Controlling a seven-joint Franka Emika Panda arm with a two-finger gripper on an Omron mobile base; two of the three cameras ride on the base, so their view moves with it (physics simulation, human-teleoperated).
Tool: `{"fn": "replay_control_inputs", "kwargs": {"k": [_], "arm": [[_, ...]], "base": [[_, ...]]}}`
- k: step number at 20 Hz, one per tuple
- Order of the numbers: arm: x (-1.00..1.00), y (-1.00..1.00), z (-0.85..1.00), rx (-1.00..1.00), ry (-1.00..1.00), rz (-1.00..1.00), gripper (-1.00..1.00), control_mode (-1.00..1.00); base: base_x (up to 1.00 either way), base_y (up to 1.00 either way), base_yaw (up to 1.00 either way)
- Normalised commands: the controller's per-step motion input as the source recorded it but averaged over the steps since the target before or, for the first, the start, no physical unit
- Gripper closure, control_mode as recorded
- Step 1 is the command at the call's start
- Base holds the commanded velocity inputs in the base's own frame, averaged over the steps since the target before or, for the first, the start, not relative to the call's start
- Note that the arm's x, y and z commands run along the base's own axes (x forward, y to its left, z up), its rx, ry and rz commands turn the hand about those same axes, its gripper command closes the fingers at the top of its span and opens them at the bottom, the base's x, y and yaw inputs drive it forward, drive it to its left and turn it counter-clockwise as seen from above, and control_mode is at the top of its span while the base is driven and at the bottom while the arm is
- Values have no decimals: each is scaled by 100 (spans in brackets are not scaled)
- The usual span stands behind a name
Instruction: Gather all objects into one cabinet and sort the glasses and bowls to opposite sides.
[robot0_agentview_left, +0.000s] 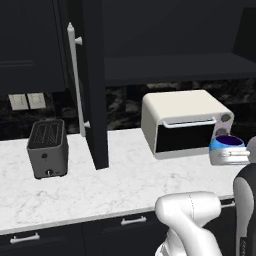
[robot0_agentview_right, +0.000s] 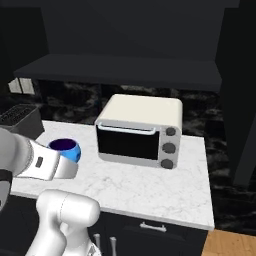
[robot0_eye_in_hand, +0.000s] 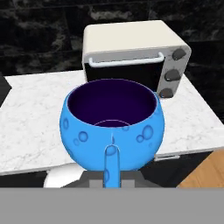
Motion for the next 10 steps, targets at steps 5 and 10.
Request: {"fn": "replay_control_inputs", "kwargs": {"k": [5, 10], "arm": [[0, 0, 0, 0, 0, 0, 100, 100], [0, 0, 0, 0, 0, 0, 100, 100]], "base": [[-88, 2, 1], [-95, 59, 0]]}}
